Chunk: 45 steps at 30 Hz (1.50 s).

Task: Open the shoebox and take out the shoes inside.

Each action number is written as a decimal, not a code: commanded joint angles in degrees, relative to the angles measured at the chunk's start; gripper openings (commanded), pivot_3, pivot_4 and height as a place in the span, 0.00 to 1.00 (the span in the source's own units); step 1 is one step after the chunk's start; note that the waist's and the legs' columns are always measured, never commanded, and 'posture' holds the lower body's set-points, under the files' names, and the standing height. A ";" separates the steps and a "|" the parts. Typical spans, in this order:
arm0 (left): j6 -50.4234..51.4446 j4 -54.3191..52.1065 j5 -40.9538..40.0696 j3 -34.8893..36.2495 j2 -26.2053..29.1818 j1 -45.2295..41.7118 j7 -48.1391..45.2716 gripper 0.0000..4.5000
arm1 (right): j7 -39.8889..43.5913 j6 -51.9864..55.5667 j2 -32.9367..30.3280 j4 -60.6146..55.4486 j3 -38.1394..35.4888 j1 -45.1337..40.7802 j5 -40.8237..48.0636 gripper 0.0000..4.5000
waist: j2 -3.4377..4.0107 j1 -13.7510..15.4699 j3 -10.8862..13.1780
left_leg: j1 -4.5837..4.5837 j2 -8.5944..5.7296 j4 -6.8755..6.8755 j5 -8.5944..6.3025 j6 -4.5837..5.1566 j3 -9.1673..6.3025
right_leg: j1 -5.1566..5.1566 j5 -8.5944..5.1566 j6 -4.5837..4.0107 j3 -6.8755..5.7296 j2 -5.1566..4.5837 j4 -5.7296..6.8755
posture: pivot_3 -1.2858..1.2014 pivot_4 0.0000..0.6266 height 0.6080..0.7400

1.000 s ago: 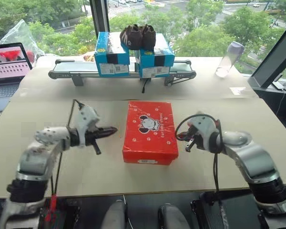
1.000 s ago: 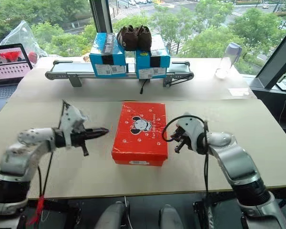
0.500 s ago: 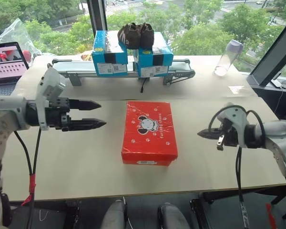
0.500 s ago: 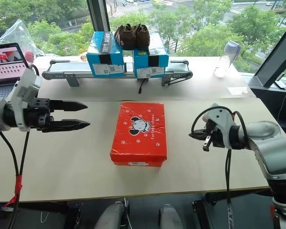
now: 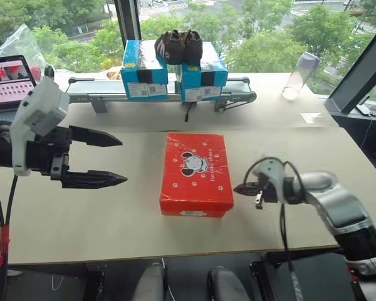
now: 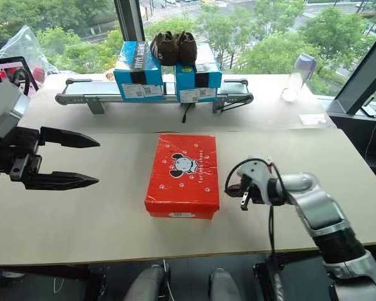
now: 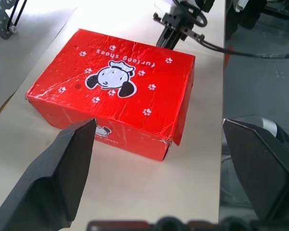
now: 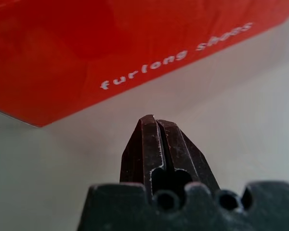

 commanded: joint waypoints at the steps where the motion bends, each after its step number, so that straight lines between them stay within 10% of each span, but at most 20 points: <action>1: 1.56 -1.24 -1.54 4.93 2.36 1.15 0.50 0.99 | 1.18 0.04 1.84 -1.91 -1.70 -3.30 2.68 0.00 | 0.00 0.00 0.00 | 0.01 0.00 0.00 0.00 0.00 0.00 | 0.00 0.00 0.00 0.00 0.00 0.01 | 0.52 0.24 1.00; 12: 1.94 -2.99 1.58 16.75 2.83 13.96 -0.20 0.99 | 2.04 11.07 7.80 -4.49 -7.65 -19.16 16.15 0.00 | 0.03 -0.29 0.02 | 0.05 0.14 -0.03 0.00 -0.02 0.03 | -0.05 0.06 -0.10 0.01 0.09 0.04 | 0.52 0.24 1.00; 26: 17.51 -9.60 -10.16 34.33 6.21 12.63 2.35 0.99 | 0.45 -10.21 32.84 20.31 5.32 -38.83 3.30 0.00 | 0.04 -0.66 0.02 | 0.04 0.13 -0.17 0.05 -0.16 -0.10 | -0.10 0.08 -0.15 0.01 0.22 0.09 | 0.52 0.24 1.00; 36: 14.89 -9.80 -15.77 29.36 4.49 12.16 7.79 0.99 | -5.82 4.16 27.12 16.23 -0.13 -39.61 2.35 0.00 | 0.01 -0.57 0.01 | 0.07 0.19 -0.19 -0.04 -0.51 -0.15 | -0.11 0.14 -0.26 0.02 0.29 0.10 | 0.52 0.24 1.00; 45: -0.55 -6.20 -7.78 10.22 1.07 11.96 5.97 1.00 | -15.91 36.14 16.56 -6.37 -4.20 -33.96 5.28 0.58 | 0.03 -0.24 0.02 | 0.04 0.22 -0.36 0.05 -0.36 0.04 | -0.32 0.12 -0.43 0.15 0.33 0.12 | 0.52 0.24 1.00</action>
